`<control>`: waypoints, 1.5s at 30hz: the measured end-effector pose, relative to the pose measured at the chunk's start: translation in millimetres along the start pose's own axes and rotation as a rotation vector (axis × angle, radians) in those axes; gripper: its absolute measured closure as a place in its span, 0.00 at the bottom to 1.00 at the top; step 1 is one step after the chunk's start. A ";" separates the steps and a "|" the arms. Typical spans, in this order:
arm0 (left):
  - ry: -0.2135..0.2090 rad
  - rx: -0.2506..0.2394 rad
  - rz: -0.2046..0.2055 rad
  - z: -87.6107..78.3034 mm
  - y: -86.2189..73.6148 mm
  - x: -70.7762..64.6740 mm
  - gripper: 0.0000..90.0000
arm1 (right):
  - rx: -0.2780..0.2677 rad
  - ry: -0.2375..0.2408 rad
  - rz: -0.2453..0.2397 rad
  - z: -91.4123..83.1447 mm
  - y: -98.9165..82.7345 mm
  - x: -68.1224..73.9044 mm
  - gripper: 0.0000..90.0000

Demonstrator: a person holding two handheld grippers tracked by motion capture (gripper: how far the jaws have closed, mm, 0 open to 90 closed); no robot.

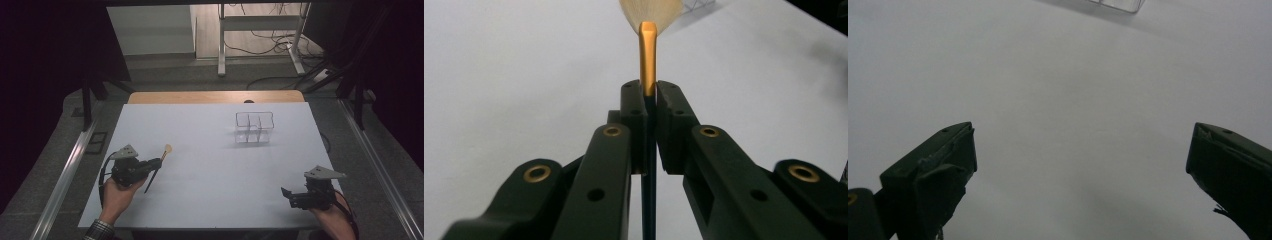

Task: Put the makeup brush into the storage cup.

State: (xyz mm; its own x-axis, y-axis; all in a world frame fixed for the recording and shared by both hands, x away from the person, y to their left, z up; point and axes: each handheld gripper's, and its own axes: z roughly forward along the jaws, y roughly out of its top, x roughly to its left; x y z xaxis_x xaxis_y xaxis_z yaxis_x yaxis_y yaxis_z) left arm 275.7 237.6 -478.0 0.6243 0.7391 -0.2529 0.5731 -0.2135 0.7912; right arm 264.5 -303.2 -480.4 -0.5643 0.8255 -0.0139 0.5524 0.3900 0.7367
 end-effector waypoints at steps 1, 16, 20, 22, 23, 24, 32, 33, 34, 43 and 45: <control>-0.004 -0.005 0.002 0.1 0.1 -0.5 0.93 | -0.006 0.002 0.004 -0.4 0.5 0.3 0.00; -0.038 -0.049 0.056 5.2 6.4 -19.3 0.93 | -0.042 0.044 0.006 -2.0 8.9 6.2 0.00; -0.047 -0.057 0.071 7.9 8.0 -25.8 0.93 | -0.054 0.064 0.006 -2.2 13.4 9.1 0.00; -0.053 -0.061 0.078 9.3 8.8 -28.8 0.93 | -0.056 0.064 0.001 -1.8 14.0 9.7 0.00; -0.052 -0.064 0.082 10.0 9.0 -30.2 0.93 | -0.058 0.068 -0.001 -1.3 15.2 11.2 0.00; -0.055 -0.064 0.085 10.6 9.3 -31.4 0.93 | -0.058 0.068 -0.001 -1.3 15.2 11.2 0.00; -0.062 -0.071 0.098 13.9 9.8 -38.0 0.93 | -0.078 0.094 -0.007 0.2 19.5 15.4 0.00; -0.061 -0.071 0.100 14.1 10.0 -38.2 0.93 | -0.080 0.097 -0.008 0.6 20.1 15.9 0.00; -0.060 -0.073 0.101 14.2 10.1 -38.6 0.93 | -0.080 0.099 -0.010 0.8 20.6 16.3 0.00; -0.071 -0.072 0.113 18.4 12.2 -43.6 0.93 | -0.093 0.124 -0.027 4.8 26.2 21.8 0.00; -0.073 -0.072 0.116 19.4 12.8 -44.8 0.93 | -0.091 0.128 -0.032 6.0 27.3 23.2 0.00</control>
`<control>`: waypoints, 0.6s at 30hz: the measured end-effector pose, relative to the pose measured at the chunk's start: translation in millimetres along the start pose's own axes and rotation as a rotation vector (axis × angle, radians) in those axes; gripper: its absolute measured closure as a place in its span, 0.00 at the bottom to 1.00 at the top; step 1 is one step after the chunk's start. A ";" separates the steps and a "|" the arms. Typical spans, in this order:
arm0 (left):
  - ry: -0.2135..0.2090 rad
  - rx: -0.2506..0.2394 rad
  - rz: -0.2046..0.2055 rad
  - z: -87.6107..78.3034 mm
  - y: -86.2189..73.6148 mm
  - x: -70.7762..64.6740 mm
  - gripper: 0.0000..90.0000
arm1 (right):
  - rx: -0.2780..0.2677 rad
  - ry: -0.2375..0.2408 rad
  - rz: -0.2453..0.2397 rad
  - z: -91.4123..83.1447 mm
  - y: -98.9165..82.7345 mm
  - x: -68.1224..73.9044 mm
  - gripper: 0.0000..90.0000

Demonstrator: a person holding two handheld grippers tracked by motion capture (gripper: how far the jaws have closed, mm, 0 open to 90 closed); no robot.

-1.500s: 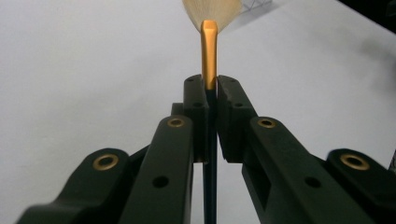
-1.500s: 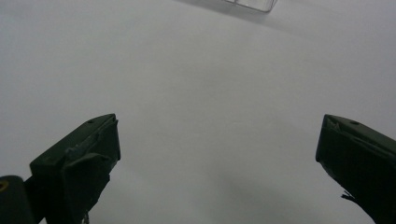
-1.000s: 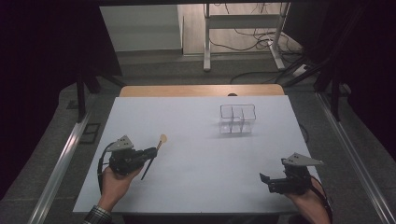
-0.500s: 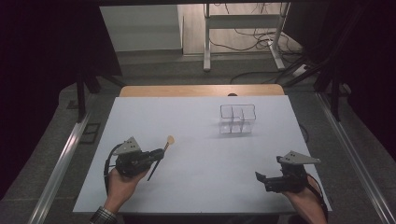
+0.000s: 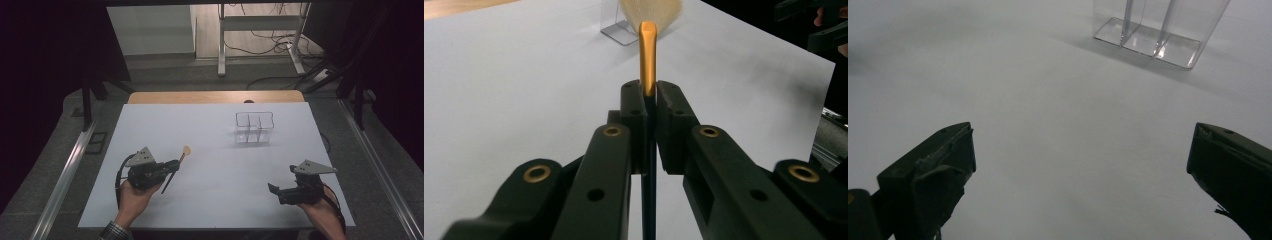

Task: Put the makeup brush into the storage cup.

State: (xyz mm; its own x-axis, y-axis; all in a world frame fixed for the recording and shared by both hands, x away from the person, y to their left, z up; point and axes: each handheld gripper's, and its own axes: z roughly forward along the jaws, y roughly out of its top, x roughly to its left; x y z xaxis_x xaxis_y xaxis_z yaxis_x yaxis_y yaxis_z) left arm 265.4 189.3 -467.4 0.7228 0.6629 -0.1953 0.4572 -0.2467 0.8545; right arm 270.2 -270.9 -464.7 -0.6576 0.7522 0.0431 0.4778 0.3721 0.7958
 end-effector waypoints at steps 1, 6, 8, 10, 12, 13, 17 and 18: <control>-0.001 0.000 0.000 0.6 0.1 -0.7 0.93 | 0.001 0.003 -0.004 0.8 0.5 0.7 0.00; -0.004 0.002 0.005 2.4 0.8 -2.1 0.93 | 0.011 0.015 -0.013 4.6 2.6 3.5 0.00; -0.005 0.001 0.005 3.0 1.0 -2.6 0.93 | 0.007 0.021 -0.016 6.4 4.2 4.4 0.00; -0.006 0.000 0.007 3.6 1.3 -3.1 0.93 | 0.005 0.024 -0.015 6.9 4.8 4.7 0.00; -0.008 0.000 0.009 4.6 1.8 -3.9 0.93 | 0.003 0.030 -0.014 8.1 6.2 5.2 0.00; -0.009 0.001 0.011 5.1 2.0 -4.3 0.93 | 0.000 0.034 -0.016 8.8 6.8 5.4 0.00; -0.012 0.002 0.017 7.6 3.0 -6.4 0.93 | 0.002 0.044 -0.024 11.8 8.8 7.7 0.00; -0.014 0.002 0.018 8.2 3.3 -6.9 0.93 | 0.000 0.052 -0.023 13.3 10.2 8.6 0.00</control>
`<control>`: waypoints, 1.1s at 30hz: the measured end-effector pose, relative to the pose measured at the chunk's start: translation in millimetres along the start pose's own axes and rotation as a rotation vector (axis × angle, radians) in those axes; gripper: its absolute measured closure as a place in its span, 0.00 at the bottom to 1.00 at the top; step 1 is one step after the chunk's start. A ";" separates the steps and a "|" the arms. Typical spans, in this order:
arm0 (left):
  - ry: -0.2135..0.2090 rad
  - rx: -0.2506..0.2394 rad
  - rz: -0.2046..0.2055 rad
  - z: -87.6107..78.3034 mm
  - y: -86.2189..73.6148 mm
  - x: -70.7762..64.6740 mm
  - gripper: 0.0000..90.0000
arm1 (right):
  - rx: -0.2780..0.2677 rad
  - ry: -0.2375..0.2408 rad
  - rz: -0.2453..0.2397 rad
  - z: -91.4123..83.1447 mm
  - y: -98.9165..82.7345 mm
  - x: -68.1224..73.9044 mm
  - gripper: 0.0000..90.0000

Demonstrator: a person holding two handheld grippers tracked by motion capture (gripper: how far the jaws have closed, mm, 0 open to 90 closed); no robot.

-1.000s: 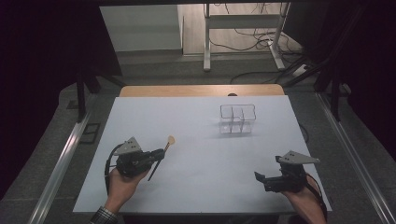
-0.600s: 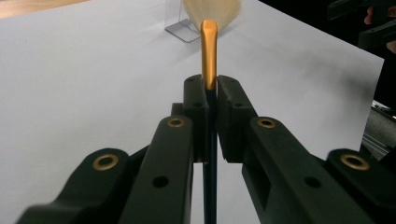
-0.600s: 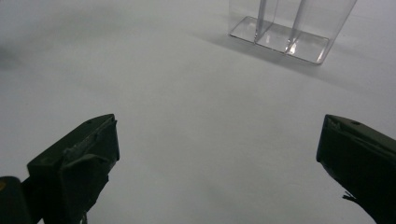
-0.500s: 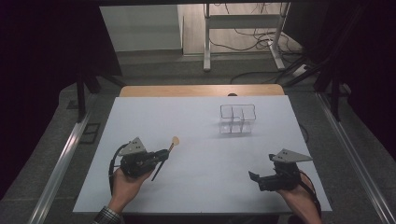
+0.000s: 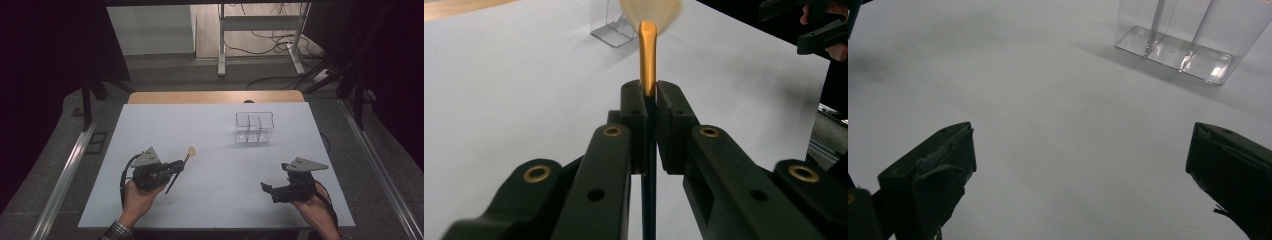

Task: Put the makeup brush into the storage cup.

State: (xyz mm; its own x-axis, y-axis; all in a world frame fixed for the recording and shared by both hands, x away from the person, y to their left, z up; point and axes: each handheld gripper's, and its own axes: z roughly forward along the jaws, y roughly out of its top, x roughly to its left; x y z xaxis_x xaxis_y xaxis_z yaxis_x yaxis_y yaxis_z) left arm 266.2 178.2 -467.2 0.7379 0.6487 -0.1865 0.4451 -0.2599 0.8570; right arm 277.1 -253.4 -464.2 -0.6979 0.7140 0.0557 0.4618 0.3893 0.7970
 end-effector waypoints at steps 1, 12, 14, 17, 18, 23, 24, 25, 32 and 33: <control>-0.002 -0.001 0.001 0.6 0.3 -0.5 0.93 | 0.000 0.002 0.001 0.9 0.8 0.5 0.00; -0.016 -0.008 0.014 9.4 4.5 -7.5 0.93 | -0.021 0.077 0.060 13.7 14.5 10.5 0.00; -0.020 -0.008 0.015 11.5 5.0 -8.8 0.93 | -0.026 0.082 0.063 14.9 16.2 11.7 0.00; -0.022 -0.008 0.022 14.5 5.8 -11.2 0.93 | -0.036 0.089 0.067 18.9 21.3 16.2 0.00; -0.022 -0.007 0.026 15.2 6.1 -11.7 0.93 | -0.034 0.090 0.066 20.6 22.8 18.0 0.00; -0.028 -0.010 0.028 19.5 7.3 -14.6 0.93 | -0.032 0.098 0.070 28.6 29.3 25.8 0.00; -0.030 -0.010 0.028 20.4 7.5 -15.2 0.93 | -0.031 0.103 0.073 29.8 30.6 26.7 0.00; -0.031 -0.010 0.030 21.4 7.8 -15.7 0.93 | -0.032 0.106 0.078 30.7 31.9 27.5 0.00; -0.037 -0.014 0.040 27.6 9.9 -20.9 0.93 | -0.036 0.121 0.102 37.6 39.3 31.8 0.00; -0.038 -0.017 0.040 28.4 10.2 -21.5 0.93 | -0.036 0.123 0.105 38.7 40.3 32.7 0.00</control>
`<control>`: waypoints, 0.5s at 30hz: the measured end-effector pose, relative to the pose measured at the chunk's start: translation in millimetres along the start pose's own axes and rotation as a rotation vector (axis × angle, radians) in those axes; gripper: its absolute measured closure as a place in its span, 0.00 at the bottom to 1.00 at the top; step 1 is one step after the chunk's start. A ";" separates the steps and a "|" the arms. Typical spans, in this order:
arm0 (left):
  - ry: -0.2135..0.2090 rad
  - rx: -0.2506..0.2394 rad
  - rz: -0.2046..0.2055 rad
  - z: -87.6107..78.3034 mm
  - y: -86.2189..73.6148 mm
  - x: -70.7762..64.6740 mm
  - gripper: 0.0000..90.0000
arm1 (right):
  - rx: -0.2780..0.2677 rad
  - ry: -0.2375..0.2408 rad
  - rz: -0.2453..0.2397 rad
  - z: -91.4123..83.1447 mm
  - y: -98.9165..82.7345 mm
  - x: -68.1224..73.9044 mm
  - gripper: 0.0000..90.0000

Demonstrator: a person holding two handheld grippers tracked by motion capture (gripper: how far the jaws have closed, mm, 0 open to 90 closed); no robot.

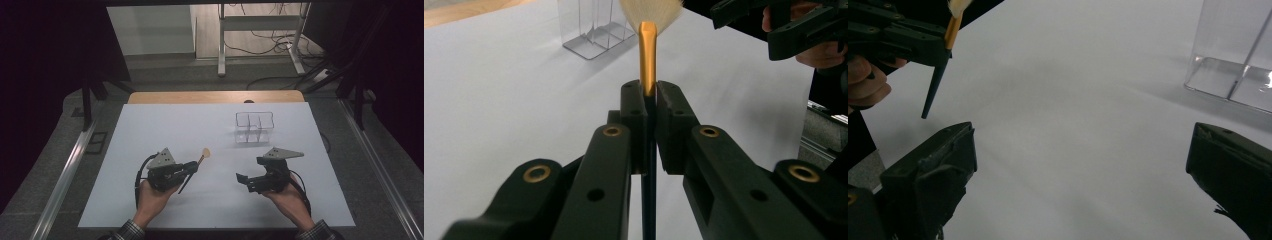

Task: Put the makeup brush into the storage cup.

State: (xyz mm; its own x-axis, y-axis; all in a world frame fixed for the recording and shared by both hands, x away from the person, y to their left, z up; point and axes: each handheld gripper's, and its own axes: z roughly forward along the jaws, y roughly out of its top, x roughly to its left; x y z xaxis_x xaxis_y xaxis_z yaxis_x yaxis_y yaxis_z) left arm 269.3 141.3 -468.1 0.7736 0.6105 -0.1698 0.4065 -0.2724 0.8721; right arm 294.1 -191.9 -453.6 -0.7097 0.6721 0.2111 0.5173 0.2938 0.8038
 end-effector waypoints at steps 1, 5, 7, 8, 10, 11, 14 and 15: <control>0.000 -0.001 0.001 0.7 0.4 -0.5 0.93 | -0.003 0.007 0.005 1.8 1.8 1.3 0.00; -0.004 -0.003 0.007 3.7 1.7 -2.7 0.93 | -0.010 0.018 0.010 4.2 5.1 2.7 0.00; -0.006 -0.004 0.010 5.3 2.4 -4.0 0.93 | -0.011 0.018 0.008 6.1 7.3 3.9 0.00; -0.007 -0.006 0.012 6.1 2.8 -4.5 0.93 | -0.012 0.022 0.009 6.9 8.3 4.2 0.00; -0.009 -0.007 0.012 8.0 3.4 -5.5 0.93 | -0.009 0.030 0.012 8.9 10.2 4.9 0.00; -0.009 -0.008 0.013 9.0 3.6 -6.1 0.93 | -0.011 0.034 0.014 10.0 11.0 5.5 0.00; -0.014 -0.008 0.017 11.6 4.2 -7.6 0.93 | -0.007 0.049 0.021 13.1 13.6 7.6 0.00; -0.015 -0.008 0.019 12.5 4.4 -8.2 0.93 | -0.006 0.054 0.020 14.1 14.6 8.3 0.00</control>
State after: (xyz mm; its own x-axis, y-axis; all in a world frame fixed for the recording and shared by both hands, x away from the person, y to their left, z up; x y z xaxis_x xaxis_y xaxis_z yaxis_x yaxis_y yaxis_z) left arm 270.8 125.8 -468.6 0.7883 0.5942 -0.1595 0.3876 -0.2782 0.8788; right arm 302.5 -172.4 -448.0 -0.7237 0.6405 0.2569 0.5293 0.2763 0.8022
